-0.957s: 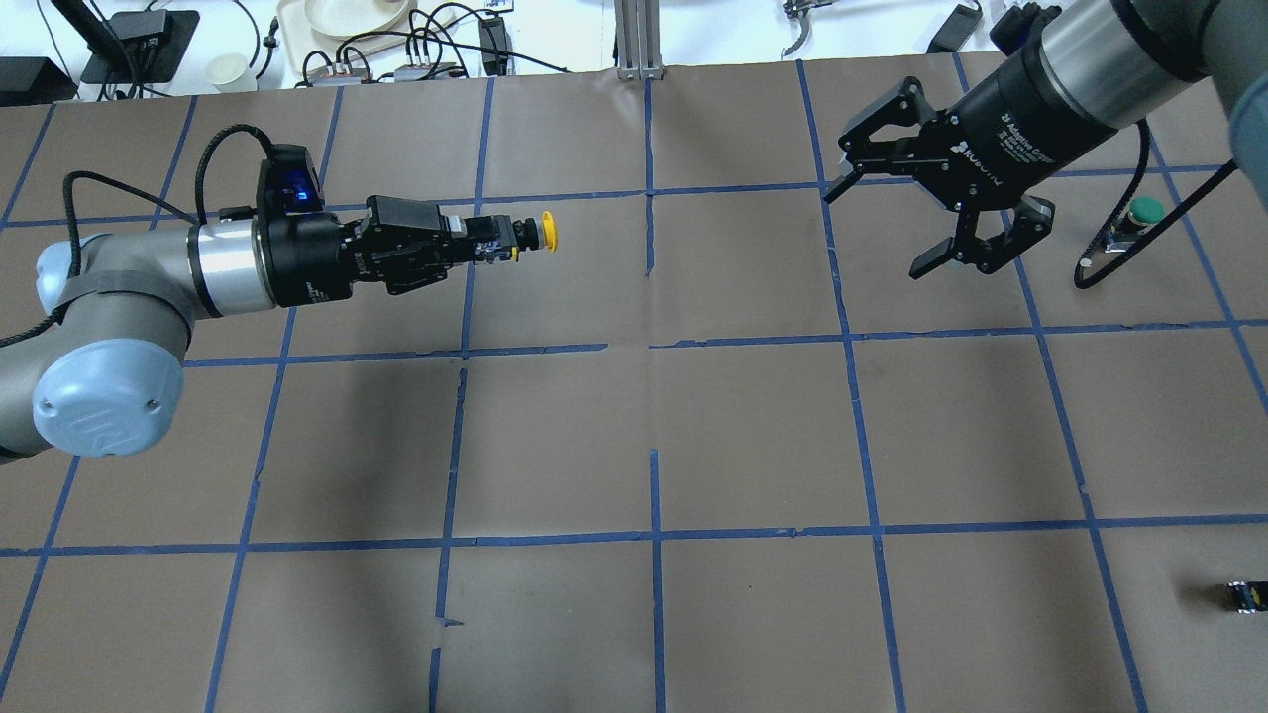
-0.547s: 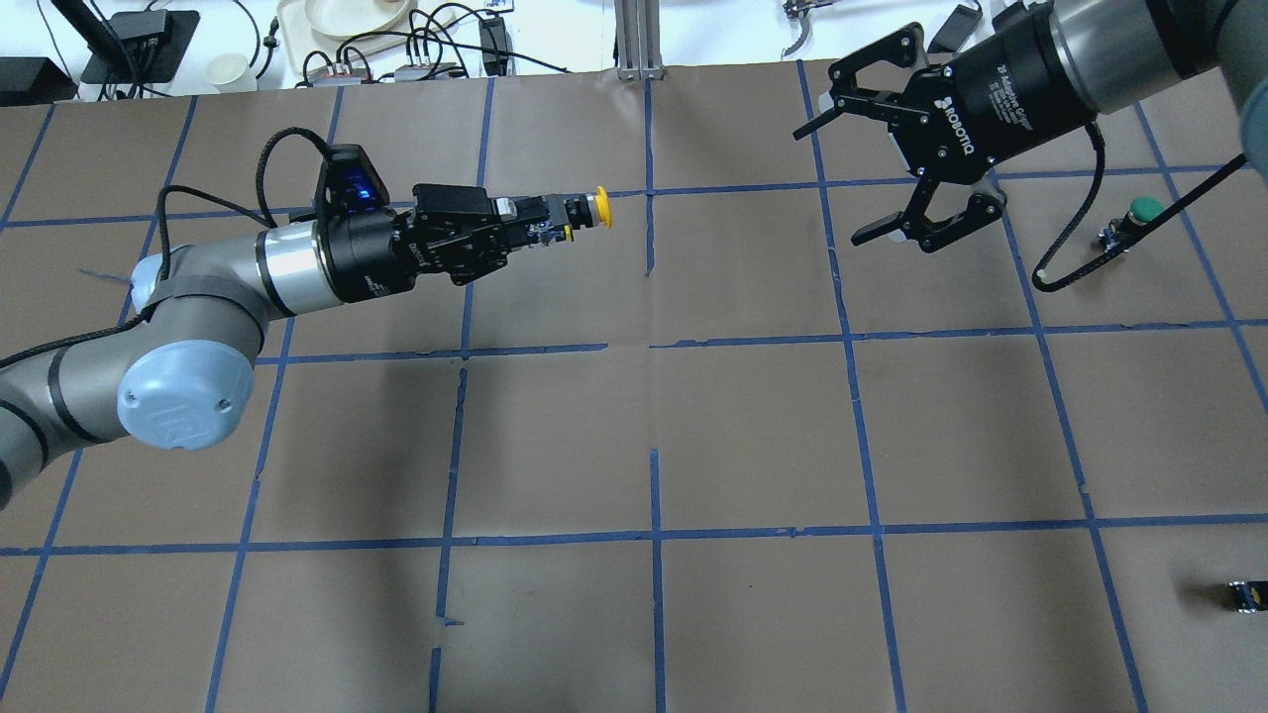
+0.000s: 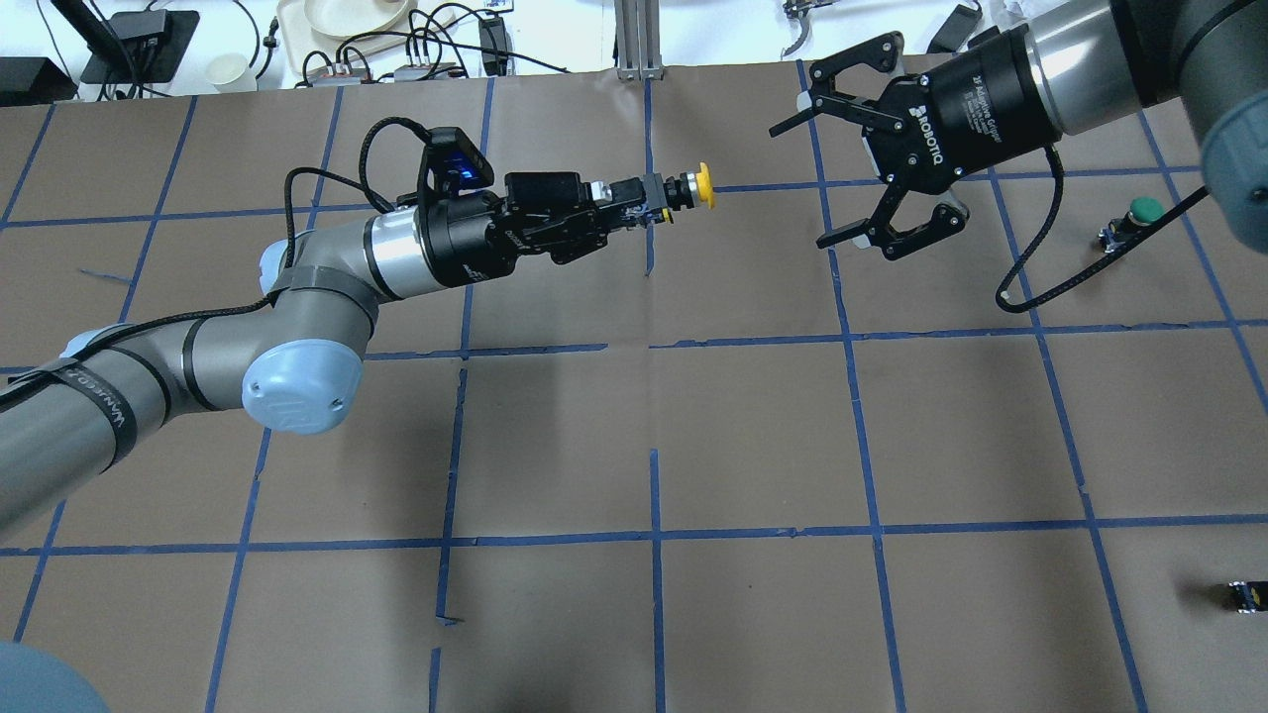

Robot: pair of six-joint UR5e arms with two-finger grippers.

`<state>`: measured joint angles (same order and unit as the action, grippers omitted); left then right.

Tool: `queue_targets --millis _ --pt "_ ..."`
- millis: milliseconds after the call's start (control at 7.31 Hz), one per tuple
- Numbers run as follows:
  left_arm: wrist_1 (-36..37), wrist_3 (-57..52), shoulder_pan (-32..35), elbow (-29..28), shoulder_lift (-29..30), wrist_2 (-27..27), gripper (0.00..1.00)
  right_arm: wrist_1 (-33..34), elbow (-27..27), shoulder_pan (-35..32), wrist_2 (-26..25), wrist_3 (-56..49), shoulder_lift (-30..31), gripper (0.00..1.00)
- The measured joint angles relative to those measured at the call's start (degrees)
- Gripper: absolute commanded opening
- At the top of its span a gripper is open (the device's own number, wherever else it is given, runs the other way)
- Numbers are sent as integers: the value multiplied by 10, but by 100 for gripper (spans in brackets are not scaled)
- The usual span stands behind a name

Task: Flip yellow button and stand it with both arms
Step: 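Close the right gripper on the yellow cap held by the left gripper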

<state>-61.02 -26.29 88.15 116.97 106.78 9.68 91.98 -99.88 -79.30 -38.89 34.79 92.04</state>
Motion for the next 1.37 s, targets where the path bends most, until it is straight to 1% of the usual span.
queue_targets --millis 137,410,684,821,1094,1368 --pt "2 0 14 -5 4 3 18 4 0 0 10 1 0 100" --pt "3 0 31 -11 8 8 18 6 -3 -1 46 2 -6 100" --pt "3 0 43 -14 15 27 18 5 -12 0 57 5 -18 100" --pt "3 0 49 -18 16 35 18 4 -15 0 58 12 -19 98" --pt "4 0 55 -23 16 41 18 1 -16 0 59 28 -19 81" --pt "3 0 57 -26 17 42 18 -2 -16 0 59 34 -16 78"
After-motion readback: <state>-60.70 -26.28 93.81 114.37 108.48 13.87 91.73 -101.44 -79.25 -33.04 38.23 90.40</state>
